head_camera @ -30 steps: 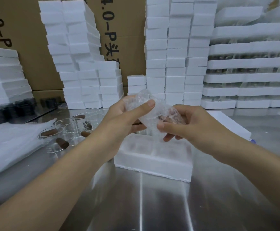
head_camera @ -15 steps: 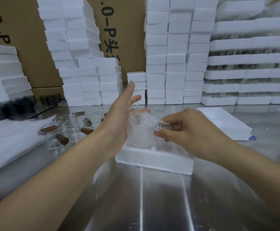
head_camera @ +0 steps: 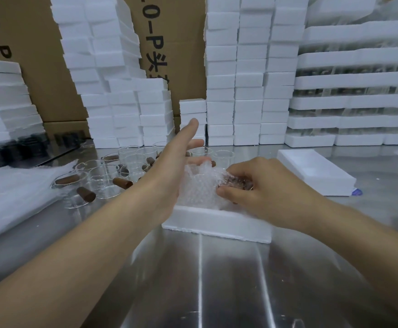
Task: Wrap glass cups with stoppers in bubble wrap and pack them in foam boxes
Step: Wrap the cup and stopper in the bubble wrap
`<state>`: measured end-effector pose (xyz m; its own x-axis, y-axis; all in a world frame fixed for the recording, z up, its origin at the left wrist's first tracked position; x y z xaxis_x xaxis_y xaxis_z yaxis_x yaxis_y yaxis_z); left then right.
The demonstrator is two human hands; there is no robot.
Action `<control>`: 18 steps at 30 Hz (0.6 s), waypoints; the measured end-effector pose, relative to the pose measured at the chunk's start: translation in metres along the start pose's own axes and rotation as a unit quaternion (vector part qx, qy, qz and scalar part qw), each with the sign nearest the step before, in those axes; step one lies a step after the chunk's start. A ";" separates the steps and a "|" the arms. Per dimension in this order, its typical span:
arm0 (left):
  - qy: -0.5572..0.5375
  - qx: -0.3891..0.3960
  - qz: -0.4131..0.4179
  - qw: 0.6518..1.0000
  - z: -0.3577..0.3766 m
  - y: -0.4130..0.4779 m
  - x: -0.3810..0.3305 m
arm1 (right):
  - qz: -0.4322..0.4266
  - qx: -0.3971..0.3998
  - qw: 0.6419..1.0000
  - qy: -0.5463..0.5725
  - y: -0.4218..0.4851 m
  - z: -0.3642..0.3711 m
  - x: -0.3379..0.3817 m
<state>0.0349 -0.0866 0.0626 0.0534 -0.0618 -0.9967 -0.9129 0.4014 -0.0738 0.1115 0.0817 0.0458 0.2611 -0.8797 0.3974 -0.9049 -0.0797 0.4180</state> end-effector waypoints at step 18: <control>0.221 0.012 0.092 0.971 0.000 0.016 0.010 | -0.020 0.032 0.998 -0.040 -0.001 0.009 0.003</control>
<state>0.0205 -0.0809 0.0513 -0.2944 -0.3713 -0.8806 -0.8805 0.4637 0.0989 0.1102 0.0755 0.0392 0.2722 -0.9096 0.3138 -0.9143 -0.1429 0.3789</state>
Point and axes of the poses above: each hand's wrist, its own y-axis towards the middle knuckle, its own z-axis out of the palm, x = y × z, the point moved 2 cm from there along y, towards the middle knuckle, and after that the axes turned 5 degrees about -z, right-handed, at the moved point
